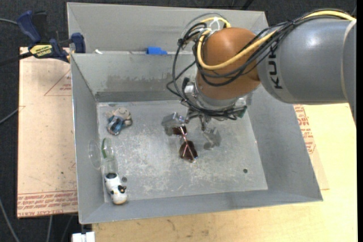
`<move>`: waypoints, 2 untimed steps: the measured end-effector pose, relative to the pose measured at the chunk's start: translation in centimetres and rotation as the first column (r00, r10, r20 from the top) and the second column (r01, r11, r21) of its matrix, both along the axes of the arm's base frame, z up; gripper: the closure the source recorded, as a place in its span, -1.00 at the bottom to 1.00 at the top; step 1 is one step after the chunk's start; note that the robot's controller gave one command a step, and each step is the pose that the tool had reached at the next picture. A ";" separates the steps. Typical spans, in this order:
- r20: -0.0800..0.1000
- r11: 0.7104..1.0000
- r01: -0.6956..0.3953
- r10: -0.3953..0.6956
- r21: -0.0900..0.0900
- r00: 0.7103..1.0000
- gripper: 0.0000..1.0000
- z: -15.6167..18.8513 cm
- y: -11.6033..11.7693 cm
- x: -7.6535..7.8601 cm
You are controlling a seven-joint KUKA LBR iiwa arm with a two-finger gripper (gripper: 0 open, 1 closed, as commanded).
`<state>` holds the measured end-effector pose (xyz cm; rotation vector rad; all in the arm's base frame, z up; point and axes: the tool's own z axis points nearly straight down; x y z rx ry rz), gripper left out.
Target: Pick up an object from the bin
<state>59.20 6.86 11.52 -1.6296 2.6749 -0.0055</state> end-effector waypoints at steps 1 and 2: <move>-0.015 0.994 -0.105 0.105 0.002 0.994 -1.00 -2.9 -0.1 -1.3; -0.007 0.980 -0.197 0.197 0.000 0.980 1.00 -4.5 -4.5 0.8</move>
Offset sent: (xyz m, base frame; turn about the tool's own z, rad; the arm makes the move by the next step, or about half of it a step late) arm 0.0071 -0.0460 -0.0452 -0.2030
